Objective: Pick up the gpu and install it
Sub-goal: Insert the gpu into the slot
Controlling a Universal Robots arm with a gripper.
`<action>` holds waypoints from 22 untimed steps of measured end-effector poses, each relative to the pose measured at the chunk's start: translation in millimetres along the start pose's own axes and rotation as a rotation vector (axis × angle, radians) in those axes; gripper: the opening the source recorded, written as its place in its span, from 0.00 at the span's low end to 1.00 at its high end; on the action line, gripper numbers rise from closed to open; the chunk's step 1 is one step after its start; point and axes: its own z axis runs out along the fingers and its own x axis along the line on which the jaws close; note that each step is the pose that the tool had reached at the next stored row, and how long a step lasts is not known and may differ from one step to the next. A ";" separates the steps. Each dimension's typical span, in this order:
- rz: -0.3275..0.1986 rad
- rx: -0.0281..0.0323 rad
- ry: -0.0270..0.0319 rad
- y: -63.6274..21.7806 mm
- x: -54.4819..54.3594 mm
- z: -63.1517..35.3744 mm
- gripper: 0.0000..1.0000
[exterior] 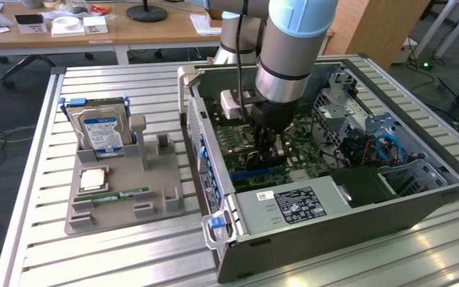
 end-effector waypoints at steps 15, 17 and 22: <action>0.000 0.0001 0.0086 -0.1 1.0 0.1 0.26; 0.000 0.0001 0.0123 0.0 1.1 0.0 0.26; 0.000 0.0000 0.0099 0.1 1.0 -0.1 0.26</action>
